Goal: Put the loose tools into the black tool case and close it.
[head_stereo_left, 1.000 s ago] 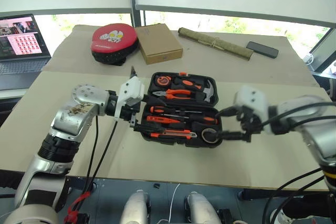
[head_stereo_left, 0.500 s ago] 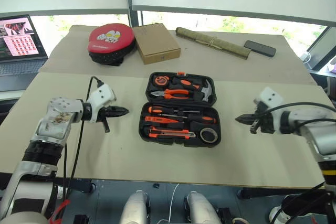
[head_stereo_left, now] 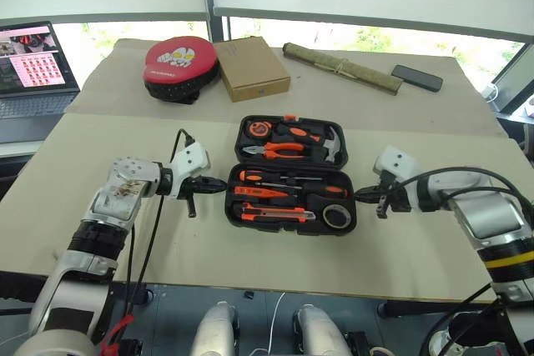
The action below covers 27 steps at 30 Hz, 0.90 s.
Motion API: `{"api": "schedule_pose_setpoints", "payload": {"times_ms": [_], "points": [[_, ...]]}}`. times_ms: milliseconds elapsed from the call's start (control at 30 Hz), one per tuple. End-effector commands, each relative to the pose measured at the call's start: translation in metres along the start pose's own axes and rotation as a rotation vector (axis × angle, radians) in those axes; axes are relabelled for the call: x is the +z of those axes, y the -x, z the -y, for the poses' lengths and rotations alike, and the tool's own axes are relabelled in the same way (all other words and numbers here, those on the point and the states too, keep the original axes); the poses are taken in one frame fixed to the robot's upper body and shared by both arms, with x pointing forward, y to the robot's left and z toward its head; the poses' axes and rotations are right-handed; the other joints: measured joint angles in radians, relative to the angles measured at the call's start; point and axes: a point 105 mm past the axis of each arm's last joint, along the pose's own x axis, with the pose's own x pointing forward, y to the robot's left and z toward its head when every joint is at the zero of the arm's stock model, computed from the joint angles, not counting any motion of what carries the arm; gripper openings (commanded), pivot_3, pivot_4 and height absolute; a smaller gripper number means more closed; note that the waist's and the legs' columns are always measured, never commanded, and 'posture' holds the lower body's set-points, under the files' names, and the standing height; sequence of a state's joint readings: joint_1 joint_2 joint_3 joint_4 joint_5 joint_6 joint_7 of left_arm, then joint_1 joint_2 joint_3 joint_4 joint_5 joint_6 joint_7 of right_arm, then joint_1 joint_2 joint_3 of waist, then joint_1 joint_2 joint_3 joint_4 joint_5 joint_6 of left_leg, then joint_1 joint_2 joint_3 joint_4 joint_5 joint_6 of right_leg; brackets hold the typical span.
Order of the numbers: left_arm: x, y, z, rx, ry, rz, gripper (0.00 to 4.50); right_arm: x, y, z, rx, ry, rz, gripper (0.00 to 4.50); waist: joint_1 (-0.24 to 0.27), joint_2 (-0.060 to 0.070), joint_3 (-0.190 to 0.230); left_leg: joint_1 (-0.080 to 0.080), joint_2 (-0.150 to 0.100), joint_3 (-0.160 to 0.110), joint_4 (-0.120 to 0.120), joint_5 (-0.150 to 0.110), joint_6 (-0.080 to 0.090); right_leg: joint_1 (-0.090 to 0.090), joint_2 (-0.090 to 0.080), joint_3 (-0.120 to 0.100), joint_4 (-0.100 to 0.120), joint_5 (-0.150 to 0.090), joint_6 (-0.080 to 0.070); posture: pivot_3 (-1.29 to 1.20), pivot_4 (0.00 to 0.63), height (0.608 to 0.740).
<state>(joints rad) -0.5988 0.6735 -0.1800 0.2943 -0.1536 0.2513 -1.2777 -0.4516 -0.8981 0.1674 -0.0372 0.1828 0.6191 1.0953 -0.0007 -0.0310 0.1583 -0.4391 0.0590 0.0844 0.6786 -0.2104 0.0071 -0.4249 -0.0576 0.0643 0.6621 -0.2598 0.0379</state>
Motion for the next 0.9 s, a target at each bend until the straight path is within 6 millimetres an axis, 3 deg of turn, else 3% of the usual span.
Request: {"api": "schedule_pose_setpoints", "payload": {"times_ms": [33,333,633,800,900], "points": [[0.021,-0.005,0.024,-0.140,-0.053,0.073,0.03,0.018,0.008,-0.022,0.091,0.060,0.076,0.00,0.000,0.000,0.000,0.000,0.000,0.000,0.000,0.000,0.000,0.000,0.000,0.000,0.000,0.000,0.000,0.00,0.150,0.740],[0.005,0.002,0.059,-0.268,-0.053,0.001,0.03,0.002,0.024,-0.063,0.188,0.073,0.040,0.00,-0.001,0.000,0.000,0.000,0.000,0.000,0.000,0.000,0.000,0.000,0.000,0.000,0.000,0.000,0.000,0.00,0.150,0.740],[-0.008,0.013,0.079,-0.309,-0.038,-0.060,0.03,-0.005,0.034,-0.108,0.287,0.047,0.045,0.00,-0.002,0.000,0.000,0.001,0.001,-0.001,0.000,0.000,0.000,0.000,0.000,0.000,0.000,0.000,0.000,0.00,0.150,0.740],[-0.008,0.015,0.084,-0.311,-0.031,-0.071,0.03,-0.011,0.035,-0.114,0.261,0.033,0.026,0.00,-0.002,0.000,0.000,0.001,0.001,-0.001,0.000,0.000,0.000,0.001,0.000,0.000,0.000,0.000,0.000,0.00,0.150,0.740],[-0.003,0.017,0.079,-0.285,-0.028,-0.082,0.03,-0.017,0.040,-0.098,0.170,0.032,-0.008,0.00,-0.002,0.000,0.000,0.001,0.001,-0.001,0.000,0.000,0.000,0.001,0.000,0.000,0.000,0.000,0.000,0.00,0.150,0.740]]}}
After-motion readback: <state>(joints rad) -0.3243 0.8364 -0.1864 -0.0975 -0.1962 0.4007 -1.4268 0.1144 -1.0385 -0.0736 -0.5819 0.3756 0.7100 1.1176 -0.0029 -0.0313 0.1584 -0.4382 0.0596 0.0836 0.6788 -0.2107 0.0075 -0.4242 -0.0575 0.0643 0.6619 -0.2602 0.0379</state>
